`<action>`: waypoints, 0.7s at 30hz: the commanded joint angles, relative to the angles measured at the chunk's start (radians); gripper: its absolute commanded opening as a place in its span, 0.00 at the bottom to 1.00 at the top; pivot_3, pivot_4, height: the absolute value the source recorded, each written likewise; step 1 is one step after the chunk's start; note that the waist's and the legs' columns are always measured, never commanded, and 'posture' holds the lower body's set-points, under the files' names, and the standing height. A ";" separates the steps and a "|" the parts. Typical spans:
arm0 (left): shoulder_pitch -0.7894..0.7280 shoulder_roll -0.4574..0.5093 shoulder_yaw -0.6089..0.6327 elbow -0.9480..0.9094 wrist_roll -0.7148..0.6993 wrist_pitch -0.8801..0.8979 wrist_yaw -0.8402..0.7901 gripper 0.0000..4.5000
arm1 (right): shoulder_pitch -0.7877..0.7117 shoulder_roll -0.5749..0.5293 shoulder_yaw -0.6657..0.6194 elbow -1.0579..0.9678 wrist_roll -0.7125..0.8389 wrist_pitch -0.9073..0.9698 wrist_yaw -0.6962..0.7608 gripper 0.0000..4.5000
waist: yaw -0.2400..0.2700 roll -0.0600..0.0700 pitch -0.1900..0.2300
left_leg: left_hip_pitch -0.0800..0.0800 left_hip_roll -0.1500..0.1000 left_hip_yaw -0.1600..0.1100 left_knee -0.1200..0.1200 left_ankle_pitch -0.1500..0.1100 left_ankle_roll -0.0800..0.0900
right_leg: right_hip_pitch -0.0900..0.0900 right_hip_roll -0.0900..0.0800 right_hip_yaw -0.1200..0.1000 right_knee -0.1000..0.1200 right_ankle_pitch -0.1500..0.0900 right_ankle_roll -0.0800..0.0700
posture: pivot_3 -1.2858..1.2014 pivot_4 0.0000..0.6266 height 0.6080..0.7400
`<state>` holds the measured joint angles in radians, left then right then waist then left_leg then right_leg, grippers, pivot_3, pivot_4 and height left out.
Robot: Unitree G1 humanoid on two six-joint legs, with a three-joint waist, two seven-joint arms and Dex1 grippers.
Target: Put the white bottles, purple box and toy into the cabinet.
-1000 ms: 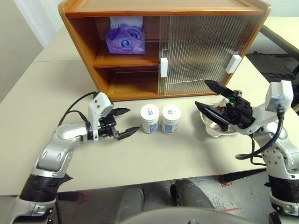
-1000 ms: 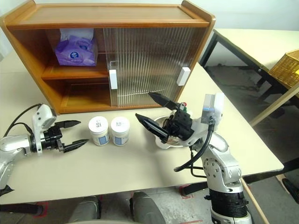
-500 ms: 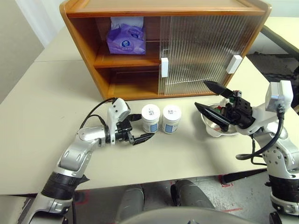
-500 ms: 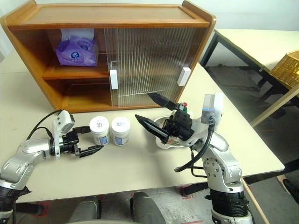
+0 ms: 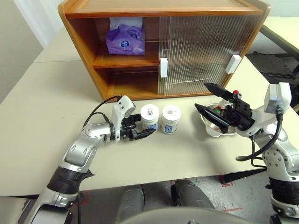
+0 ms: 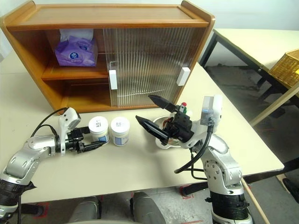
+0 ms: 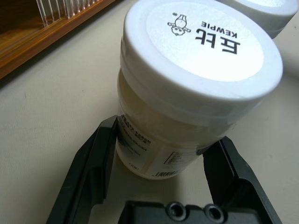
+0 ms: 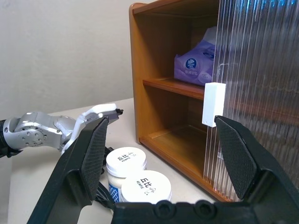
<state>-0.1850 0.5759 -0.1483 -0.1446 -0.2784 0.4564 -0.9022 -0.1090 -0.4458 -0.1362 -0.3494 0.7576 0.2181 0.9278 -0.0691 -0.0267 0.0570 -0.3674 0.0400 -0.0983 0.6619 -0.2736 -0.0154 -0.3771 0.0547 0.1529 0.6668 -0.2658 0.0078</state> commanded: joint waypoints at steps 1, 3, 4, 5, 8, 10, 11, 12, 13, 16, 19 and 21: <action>0.008 0.003 -0.013 0.011 0.014 0.013 0.010 0.68 | 0.000 -0.002 -0.005 -0.007 0.000 -0.005 0.005 1.00 | -0.001 0.000 0.000 | 0.000 0.000 0.000 0.000 0.000 0.000 | 0.000 0.000 0.000 0.000 0.000 0.000 | 0.47 0.10 1.00; 0.007 -0.004 0.006 0.008 0.015 0.006 0.032 0.68 | -0.003 -0.002 -0.004 -0.004 0.001 -0.006 0.007 1.00 | -0.001 0.000 0.000 | 0.001 0.000 0.000 0.000 0.000 0.000 | 0.001 0.000 0.000 0.000 0.000 0.000 | 0.47 0.10 1.00; 0.005 -0.006 0.015 0.008 0.015 0.000 0.042 0.68 | -0.004 -0.002 -0.004 -0.003 0.001 -0.006 0.008 1.00 | -0.001 0.000 0.000 | 0.001 0.000 0.000 0.000 0.000 0.000 | 0.001 0.000 0.000 0.000 0.000 0.000 | 0.47 0.10 1.00; 0.004 -0.007 0.020 0.008 0.015 -0.004 0.049 0.68 | -0.005 -0.002 -0.004 -0.001 0.001 -0.006 0.009 1.00 | -0.001 0.000 0.000 | 0.001 0.000 0.000 0.000 0.000 0.000 | 0.001 0.000 0.000 0.000 0.000 0.000 | 0.47 0.10 1.00; -0.005 -0.024 0.093 0.009 0.019 -0.049 0.127 0.68 | -0.010 0.000 -0.003 0.012 -0.002 -0.011 0.021 1.00 | -0.001 0.000 0.000 | 0.001 0.000 0.000 0.000 0.000 0.000 | 0.001 0.000 -0.001 0.000 0.000 0.000 | 0.47 0.10 1.00; -0.014 -0.040 0.137 0.013 0.021 -0.074 0.181 0.68 | -0.013 0.002 -0.003 0.018 -0.002 -0.013 0.025 1.00 | 0.000 0.000 0.000 | 0.001 0.000 0.000 0.000 0.001 0.000 | 0.001 0.001 -0.001 0.000 0.000 0.000 | 0.47 0.10 1.00; -0.019 -0.048 0.159 0.015 0.022 -0.084 0.210 0.68 | -0.014 0.002 -0.003 0.022 -0.002 -0.014 0.028 1.00 | 0.000 0.000 0.000 | 0.001 0.000 0.000 0.000 0.001 0.000 | 0.001 0.001 -0.001 0.000 0.000 0.000 | 0.48 0.10 1.00; -0.022 -0.054 0.173 0.017 0.023 -0.090 0.228 0.68 | -0.016 0.003 -0.003 0.026 -0.002 -0.016 0.031 1.00 | 0.001 0.000 0.000 | 0.001 0.000 0.000 0.000 0.001 0.000 | 0.001 0.001 -0.001 0.000 0.000 0.000 | 0.48 0.10 1.00; -0.028 -0.059 0.184 0.026 0.034 -0.104 0.253 0.68 | -0.016 0.003 -0.002 0.029 -0.002 -0.017 0.035 1.00 | 0.001 0.000 0.000 | 0.001 0.000 0.000 0.000 0.001 0.000 | 0.001 0.001 -0.001 0.000 0.000 0.000 | 0.48 0.10 1.00; -0.055 -0.078 0.211 0.058 0.068 -0.122 0.336 0.68 | -0.016 0.005 -0.001 0.038 -0.002 -0.023 0.045 1.00 | 0.004 0.000 0.000 | 0.001 -0.001 0.001 0.000 0.001 -0.001 | 0.001 0.001 -0.001 0.000 0.000 0.001 | 0.48 0.10 1.00; -0.092 -0.105 0.232 0.083 0.083 -0.116 0.404 0.68 | -0.019 0.006 0.000 0.046 -0.006 -0.028 0.053 1.00 | 0.008 0.000 0.000 | 0.000 -0.002 0.002 0.000 0.002 0.000 | 0.002 0.001 -0.001 0.000 -0.001 0.003 | 0.48 0.11 1.00; -0.117 -0.123 0.211 0.087 0.106 -0.097 0.440 0.68 | -0.014 0.008 -0.002 0.047 -0.006 -0.031 0.057 1.00 | 0.009 0.000 0.000 | 0.000 -0.001 0.002 0.000 0.002 0.000 | 0.002 0.001 -0.001 0.000 -0.001 0.004 | 0.48 0.10 1.00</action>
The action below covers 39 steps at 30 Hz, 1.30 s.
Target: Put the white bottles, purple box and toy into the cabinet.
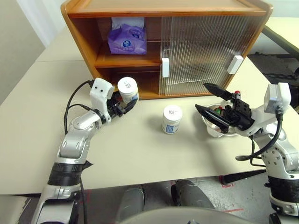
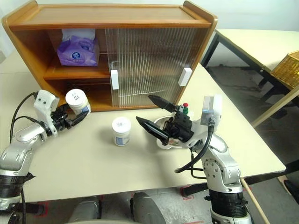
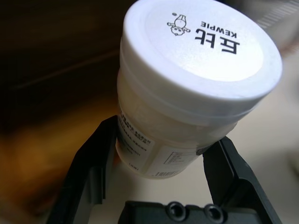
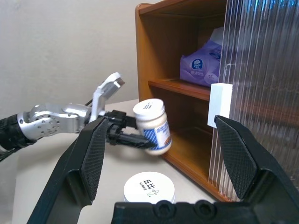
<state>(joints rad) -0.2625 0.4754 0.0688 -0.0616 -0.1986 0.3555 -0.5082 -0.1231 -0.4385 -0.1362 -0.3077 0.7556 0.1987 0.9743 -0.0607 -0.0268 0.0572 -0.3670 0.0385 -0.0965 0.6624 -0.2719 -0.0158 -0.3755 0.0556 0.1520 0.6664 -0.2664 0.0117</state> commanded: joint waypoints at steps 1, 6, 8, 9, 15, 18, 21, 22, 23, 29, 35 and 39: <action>-0.052 -0.038 -0.018 0.005 0.040 0.014 0.069 0.68 | 0.006 0.002 -0.004 0.004 -0.003 -0.015 0.013 1.00 | 0.002 0.000 0.000 | 0.000 0.000 0.000 0.000 0.000 0.000 | 0.000 0.000 0.000 0.000 0.000 0.000 | 0.47 0.10 1.00; -0.082 -0.103 -0.040 0.029 0.098 0.051 0.172 0.68 | 0.021 0.006 -0.007 -0.004 -0.002 -0.022 0.012 1.00 | 0.002 0.000 0.000 | 0.000 -0.001 0.001 0.001 0.001 0.001 | 0.003 0.000 0.000 -0.001 0.000 0.004 | 0.47 0.10 1.00; -0.097 -0.128 -0.050 0.042 0.117 0.064 0.203 0.68 | 0.025 0.006 -0.008 -0.006 0.000 -0.023 0.013 1.00 | 0.000 0.000 0.000 | 0.001 -0.002 0.002 0.002 0.001 0.001 | 0.003 0.000 0.000 -0.001 0.000 0.005 | 0.47 0.10 1.00; -0.108 -0.143 -0.053 0.052 0.121 0.068 0.218 0.68 | 0.025 0.006 -0.008 -0.005 0.000 -0.024 0.014 1.00 | -0.001 -0.001 0.000 | 0.001 -0.002 0.002 0.002 0.001 0.001 | 0.003 0.000 0.000 -0.001 0.001 0.005 | 0.47 0.10 1.00; -0.157 -0.217 -0.053 0.123 0.144 0.077 0.289 0.68 | 0.024 0.005 -0.008 0.000 -0.002 -0.029 0.022 1.00 | -0.001 -0.001 0.000 | 0.001 -0.003 0.002 0.004 0.001 0.002 | 0.005 0.000 0.000 -0.002 0.002 0.008 | 0.47 0.09 1.00; -0.178 -0.242 -0.040 0.168 0.160 0.076 0.346 0.68 | 0.029 0.007 -0.007 -0.003 0.000 -0.031 0.022 1.00 | -0.002 -0.001 0.000 | 0.002 -0.003 0.002 0.005 0.001 0.002 | 0.006 0.000 0.000 -0.002 0.002 0.008 | 0.47 0.09 1.00; -0.193 -0.251 -0.037 0.200 0.173 0.085 0.375 0.68 | 0.033 0.007 -0.006 -0.007 0.002 -0.031 0.022 1.00 | -0.002 -0.001 0.000 | 0.002 -0.004 0.001 0.006 0.001 0.002 | 0.006 0.000 0.000 -0.002 0.002 0.009 | 0.47 0.09 1.00; -0.198 -0.249 -0.037 0.212 0.182 0.090 0.387 0.68 | 0.033 0.006 -0.006 -0.007 0.002 -0.031 0.022 1.00 | -0.002 -0.001 0.001 | 0.002 -0.004 0.001 0.007 0.001 0.003 | 0.007 0.000 0.000 -0.002 0.002 0.010 | 0.47 0.09 1.00; -0.202 -0.249 -0.035 0.219 0.190 0.093 0.402 0.68 | 0.033 0.006 -0.006 -0.008 0.002 -0.031 0.022 1.00 | -0.002 -0.001 0.001 | 0.002 -0.004 0.001 0.007 0.001 0.003 | 0.007 0.000 0.000 -0.002 0.001 0.011 | 0.47 0.09 1.00; -0.233 -0.261 -0.012 0.274 0.198 0.093 0.459 0.68 | 0.021 0.001 -0.004 -0.025 0.007 -0.013 0.004 1.00 | -0.003 -0.001 0.001 | 0.002 -0.005 0.001 0.008 0.001 0.003 | 0.007 0.000 0.000 -0.002 0.001 0.012 | 0.47 0.10 1.00; -0.296 -0.283 0.000 0.365 0.187 0.069 0.475 0.68 | 0.016 0.001 0.000 -0.036 0.008 -0.002 -0.010 1.00 | -0.001 -0.002 0.001 | 0.002 -0.006 0.001 0.009 0.001 0.003 | 0.008 -0.001 0.000 -0.002 0.003 0.010 | 0.47 0.10 1.00; -0.338 -0.312 0.026 0.412 0.160 0.058 0.479 0.68 | 0.016 0.003 0.003 -0.042 0.008 0.002 -0.016 1.00 | -0.001 -0.002 0.001 | 0.001 -0.006 0.000 0.009 0.001 0.003 | 0.008 -0.001 0.000 -0.002 0.002 0.010 | 0.47 0.10 1.00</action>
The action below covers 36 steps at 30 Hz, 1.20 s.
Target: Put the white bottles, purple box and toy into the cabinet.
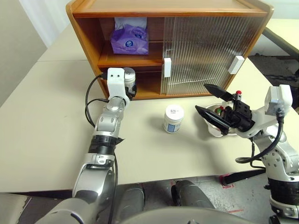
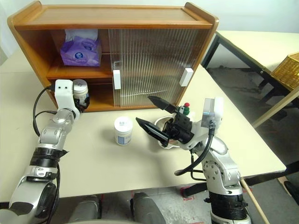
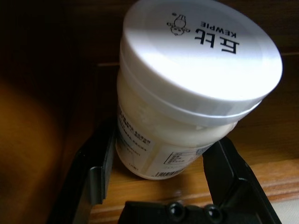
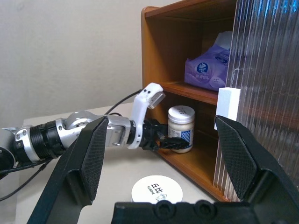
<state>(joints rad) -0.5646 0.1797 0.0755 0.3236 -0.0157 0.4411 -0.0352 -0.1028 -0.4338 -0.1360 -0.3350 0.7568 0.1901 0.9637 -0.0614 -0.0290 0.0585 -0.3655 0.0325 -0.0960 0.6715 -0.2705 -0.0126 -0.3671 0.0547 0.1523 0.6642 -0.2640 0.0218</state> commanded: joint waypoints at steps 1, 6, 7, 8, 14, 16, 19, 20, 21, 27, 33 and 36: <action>-0.047 -0.023 0.027 0.040 -0.030 -0.032 0.008 0.68 | -0.004 -0.001 0.003 -0.016 0.006 0.011 -0.007 1.00 | 0.000 0.000 0.000 | 0.000 0.000 0.000 0.000 0.000 0.000 | 0.000 0.000 0.000 0.000 0.000 0.000 | 0.47 0.10 1.00; -0.072 -0.036 0.033 0.082 -0.029 -0.049 0.015 0.68 | 0.002 -0.005 -0.002 -0.024 0.008 0.014 -0.013 1.00 | -0.002 0.000 0.000 | 0.000 0.000 0.000 0.000 0.000 0.000 | 0.000 0.000 0.000 0.000 0.000 0.002 | 0.46 0.10 1.00; -0.072 -0.038 0.033 0.084 -0.028 -0.050 0.019 0.68 | 0.002 -0.006 -0.004 -0.024 0.008 0.014 -0.013 1.00 | -0.002 0.000 0.000 | 0.000 0.000 0.000 0.000 0.000 0.000 | 0.000 0.000 0.000 0.000 -0.001 0.003 | 0.46 0.10 1.00; -0.072 -0.039 0.034 0.085 -0.029 -0.050 0.022 0.68 | 0.003 -0.007 -0.005 -0.024 0.008 0.014 -0.013 1.00 | -0.003 0.000 0.000 | 0.000 0.000 0.000 0.000 0.000 0.000 | 0.000 0.000 0.000 -0.001 -0.001 0.003 | 0.46 0.10 1.00; -0.069 -0.040 0.030 0.084 -0.030 -0.040 0.022 0.99 | 0.003 -0.006 -0.004 -0.023 0.008 0.012 -0.013 1.00 | -0.004 0.000 0.000 | 0.000 -0.001 0.000 0.000 0.000 0.000 | 0.001 0.000 0.001 -0.001 -0.004 0.010 | 0.46 0.10 1.00; -0.069 -0.040 0.031 0.083 -0.031 -0.041 0.024 1.00 | 0.000 -0.005 -0.003 -0.021 0.007 0.012 -0.013 1.00 | -0.004 0.000 0.000 | 0.000 -0.001 0.000 0.001 0.000 0.001 | 0.001 0.000 0.001 -0.001 -0.004 0.010 | 0.47 0.10 1.00; -0.060 -0.041 0.039 0.060 -0.038 -0.052 0.023 1.00 | -0.011 -0.002 0.002 -0.027 0.009 0.020 -0.025 1.00 | -0.004 0.000 0.000 | 0.001 -0.001 0.000 0.002 0.000 0.001 | 0.002 0.000 0.001 -0.001 -0.004 0.010 | 0.47 0.10 1.00; -0.056 -0.041 0.040 0.047 -0.041 -0.049 0.023 1.00 | -0.012 -0.002 0.002 -0.028 0.009 0.022 -0.028 1.00 | -0.004 0.000 0.000 | 0.001 -0.001 0.000 0.002 0.000 0.001 | 0.002 0.000 0.001 -0.001 -0.004 0.010 | 0.47 0.10 1.00; -0.049 -0.041 0.039 0.029 -0.043 -0.040 0.021 1.00 | -0.014 -0.002 0.004 -0.031 0.010 0.025 -0.032 1.00 | -0.004 0.000 0.000 | 0.001 -0.001 0.000 0.003 0.000 0.001 | 0.002 0.000 0.001 -0.001 -0.004 0.010 | 0.47 0.10 1.00; 0.025 -0.041 0.030 -0.108 -0.051 0.029 0.008 1.00 | -0.025 -0.002 0.005 -0.041 0.015 0.038 -0.048 1.00 | -0.005 0.000 0.000 | 0.000 -0.002 0.000 0.004 -0.001 0.002 | 0.003 0.000 0.001 -0.001 -0.004 0.010 | 0.47 0.11 1.00; 0.150 -0.025 0.017 -0.288 -0.043 0.098 -0.003 1.00 | -0.033 -0.003 0.008 -0.046 0.019 0.049 -0.058 1.00 | -0.007 0.000 0.001 | 0.000 -0.002 0.001 0.004 -0.001 0.002 | 0.002 0.000 0.001 -0.001 -0.004 0.009 | 0.47 0.11 1.00; 0.195 -0.010 0.000 -0.333 -0.012 0.075 0.005 0.79 | -0.038 -0.003 0.011 -0.043 0.021 0.054 -0.057 1.00 | -0.006 0.000 0.001 | 0.000 -0.002 0.000 0.004 -0.001 0.003 | 0.002 0.000 0.001 -0.001 -0.004 0.009 | 0.47 0.12 1.00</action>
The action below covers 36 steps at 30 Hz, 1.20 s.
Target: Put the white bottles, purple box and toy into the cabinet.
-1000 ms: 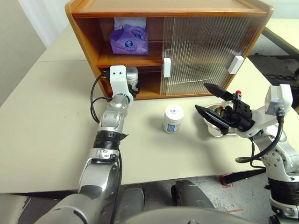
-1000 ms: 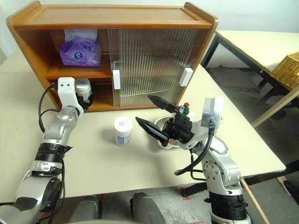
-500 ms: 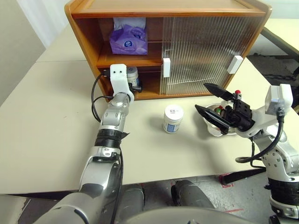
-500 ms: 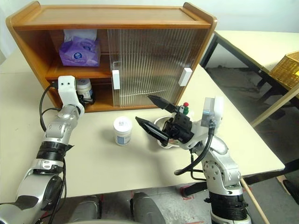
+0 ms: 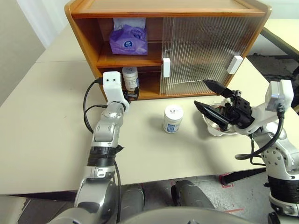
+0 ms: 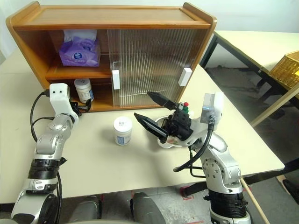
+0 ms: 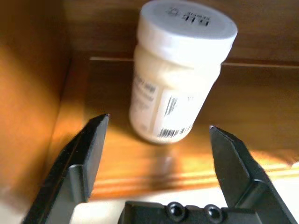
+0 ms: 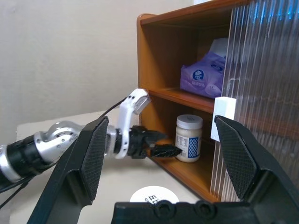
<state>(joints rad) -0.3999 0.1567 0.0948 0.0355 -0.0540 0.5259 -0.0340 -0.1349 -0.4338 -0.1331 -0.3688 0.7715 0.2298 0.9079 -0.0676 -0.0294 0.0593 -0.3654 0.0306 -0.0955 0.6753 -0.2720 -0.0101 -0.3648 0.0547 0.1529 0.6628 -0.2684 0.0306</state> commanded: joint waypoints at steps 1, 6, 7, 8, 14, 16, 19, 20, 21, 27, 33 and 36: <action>0.041 0.014 -0.020 -0.050 0.037 -0.016 0.014 0.72 | -0.006 -0.002 0.009 -0.007 0.006 0.014 0.001 1.00 | 0.001 0.000 0.000 | 0.000 0.000 0.000 0.000 0.000 0.000 | 0.000 0.000 0.000 0.000 0.000 0.000 | 0.47 0.12 1.00; 0.067 0.014 -0.032 -0.066 0.077 -0.041 0.045 0.33 | -0.008 -0.005 0.005 0.009 0.006 0.011 0.021 1.00 | 0.006 0.000 0.000 | 0.000 0.000 0.000 0.000 0.000 0.000 | 0.000 0.000 0.000 0.000 0.000 -0.001 | 0.48 0.12 1.00; 0.067 0.015 -0.037 -0.065 0.087 -0.043 0.050 0.25 | -0.006 -0.005 0.003 0.014 0.007 0.009 0.028 1.00 | 0.007 0.000 0.000 | 0.000 0.000 -0.001 0.000 -0.001 0.000 | 0.000 0.000 0.000 0.000 0.001 -0.002 | 0.48 0.11 1.00; 0.067 0.016 -0.039 -0.063 0.095 -0.044 0.052 0.17 | -0.005 -0.004 0.002 0.017 0.007 0.007 0.032 1.00 | 0.007 0.000 0.000 | 0.000 0.000 -0.001 0.000 -0.001 0.000 | 0.000 0.000 0.000 0.000 0.001 -0.003 | 0.48 0.11 1.00; 0.029 0.028 -0.037 0.009 0.125 -0.068 0.075 0.00 | 0.001 -0.002 -0.003 0.033 0.001 -0.005 0.054 1.00 | 0.008 0.000 0.000 | 0.000 0.000 0.000 -0.001 -0.001 0.000 | -0.001 0.000 0.000 0.000 0.003 -0.008 | 0.47 0.10 1.00; 0.018 0.034 -0.039 0.029 0.130 -0.078 0.073 0.00 | 0.007 -0.002 -0.006 0.034 0.000 -0.009 0.060 1.00 | 0.007 0.000 0.000 | 0.000 0.000 -0.001 -0.001 -0.001 0.000 | -0.001 0.000 0.000 0.000 0.004 -0.009 | 0.47 0.10 1.00; 0.002 0.040 -0.037 0.054 0.132 -0.087 0.072 0.00 | 0.018 -0.007 -0.014 0.038 -0.001 -0.016 0.070 1.00 | 0.007 0.000 0.000 | 0.000 0.000 0.000 -0.001 -0.001 0.000 | -0.001 0.000 0.000 0.000 0.003 -0.009 | 0.47 0.09 1.00; -0.002 0.041 -0.035 0.061 0.133 -0.089 0.074 0.00 | 0.020 -0.008 -0.016 0.039 -0.001 -0.018 0.072 1.00 | 0.007 0.000 0.000 | 0.000 0.000 0.000 -0.001 -0.001 0.000 | -0.001 0.000 0.000 0.000 0.003 -0.009 | 0.47 0.09 1.00; -0.006 0.042 -0.033 0.068 0.134 -0.093 0.075 0.00 | 0.022 -0.008 -0.017 0.039 -0.001 -0.019 0.073 1.00 | 0.007 0.000 0.000 | 0.000 0.000 0.000 -0.001 -0.001 0.000 | -0.001 0.000 0.000 0.000 0.003 -0.009 | 0.47 0.09 1.00; -0.044 0.033 -0.031 0.123 0.143 -0.115 0.096 0.00 | 0.040 -0.008 -0.020 0.039 -0.002 -0.030 0.082 1.00 | 0.006 0.000 0.000 | 0.000 0.000 0.000 -0.002 -0.001 0.000 | -0.001 0.000 0.000 0.000 0.003 -0.009 | 0.47 0.09 1.00; -0.079 0.031 -0.038 0.180 0.174 -0.135 0.146 0.00 | 0.050 -0.007 -0.021 0.039 -0.002 -0.038 0.087 1.00 | 0.003 0.000 0.000 | 0.000 0.000 0.000 -0.001 -0.001 0.000 | -0.001 0.000 0.000 0.000 0.003 -0.009 | 0.46 0.10 1.00; -0.093 0.034 -0.046 0.218 0.198 -0.141 0.170 0.00 | 0.057 -0.007 -0.023 0.038 -0.004 -0.041 0.088 1.00 | 0.003 0.000 0.000 | 0.000 0.000 0.000 -0.001 -0.001 0.000 | -0.001 0.000 0.000 -0.001 0.003 -0.008 | 0.46 0.10 1.00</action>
<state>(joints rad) -0.4876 0.1918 0.0602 0.2185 0.1252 0.3918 0.1230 -0.0869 -0.4352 -0.1436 -0.3341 0.7722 0.1962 0.9910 -0.0648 -0.0296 0.0595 -0.3655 0.0304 -0.0955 0.6738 -0.2730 -0.0099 -0.3656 0.0545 0.1531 0.6623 -0.2657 0.0222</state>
